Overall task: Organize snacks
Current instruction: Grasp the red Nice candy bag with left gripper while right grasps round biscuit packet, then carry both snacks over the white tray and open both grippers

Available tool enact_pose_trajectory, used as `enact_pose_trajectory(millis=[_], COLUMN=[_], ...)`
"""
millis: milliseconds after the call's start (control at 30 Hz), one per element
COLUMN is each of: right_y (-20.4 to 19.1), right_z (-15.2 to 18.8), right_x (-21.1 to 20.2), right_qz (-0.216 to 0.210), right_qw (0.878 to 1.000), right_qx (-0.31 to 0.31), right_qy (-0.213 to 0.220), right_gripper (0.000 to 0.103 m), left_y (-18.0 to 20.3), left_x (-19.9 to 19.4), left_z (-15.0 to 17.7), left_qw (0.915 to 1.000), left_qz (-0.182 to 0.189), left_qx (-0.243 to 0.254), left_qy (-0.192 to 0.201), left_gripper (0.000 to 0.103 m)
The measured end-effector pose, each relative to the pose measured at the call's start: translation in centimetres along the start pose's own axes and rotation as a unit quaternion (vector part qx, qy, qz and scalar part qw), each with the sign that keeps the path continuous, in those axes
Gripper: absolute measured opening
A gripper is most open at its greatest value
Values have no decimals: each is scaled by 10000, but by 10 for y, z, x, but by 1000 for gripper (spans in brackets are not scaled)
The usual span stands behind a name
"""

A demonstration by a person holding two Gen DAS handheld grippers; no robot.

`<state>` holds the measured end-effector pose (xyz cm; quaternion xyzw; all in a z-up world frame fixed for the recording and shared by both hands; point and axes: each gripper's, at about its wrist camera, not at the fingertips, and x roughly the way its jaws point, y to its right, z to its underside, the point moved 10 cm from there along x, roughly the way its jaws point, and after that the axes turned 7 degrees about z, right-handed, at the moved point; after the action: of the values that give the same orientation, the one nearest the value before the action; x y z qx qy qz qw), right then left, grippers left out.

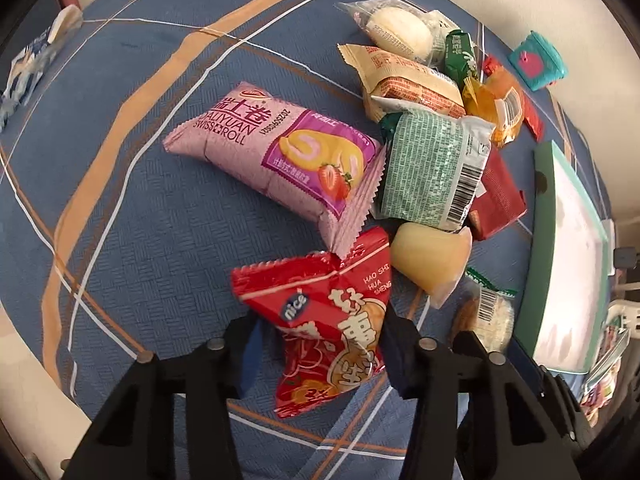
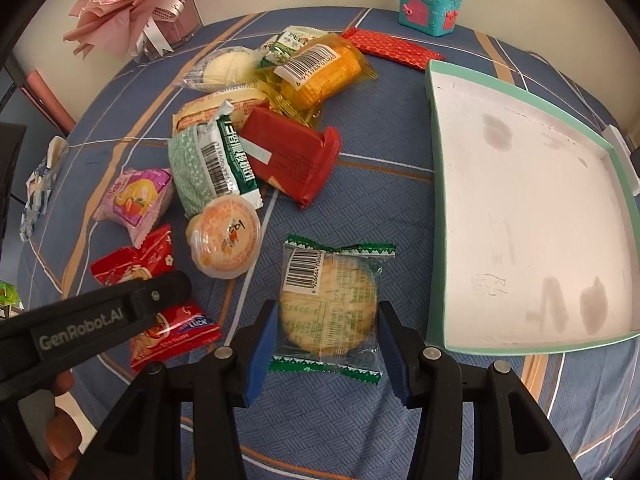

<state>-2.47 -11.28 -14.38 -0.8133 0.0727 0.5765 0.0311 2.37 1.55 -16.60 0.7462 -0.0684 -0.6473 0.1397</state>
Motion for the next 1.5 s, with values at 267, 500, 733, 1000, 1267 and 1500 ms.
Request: enact_pose_trajectory(millis=[267,500,733,1000,1267,1500], right_y=[-4,6,14,60,162,219], right_z=[0,-5,-17,-29,-33,-39], right_x=[1,-26,-51,-58,-58,-59], right_qz=[-4,-252,-393,3,935,1192], right_qw=[10000,9989,9957,9910,9660,9487], right_qx=[5,230,514,1135,2261,2751], right_qy=[3,308,670,716,833,1006], right_gripper=[52,52,51,52,52,52], left_y=[3,3,11,51,145,209], left_x=[-9,-46,-85,-94,-82,-60], left_z=[-2,-7,-12,-21,-16,-21], left_qw=[9999,9977,9899,9819,9688,9572], left_qz=[12,19,-22,-98,163,212], left_qx=[-4,119,321,958,1971,2469], left_qy=[108,663,1381,1628,1493,1495], left_gripper=[46,45,44,44,44,45])
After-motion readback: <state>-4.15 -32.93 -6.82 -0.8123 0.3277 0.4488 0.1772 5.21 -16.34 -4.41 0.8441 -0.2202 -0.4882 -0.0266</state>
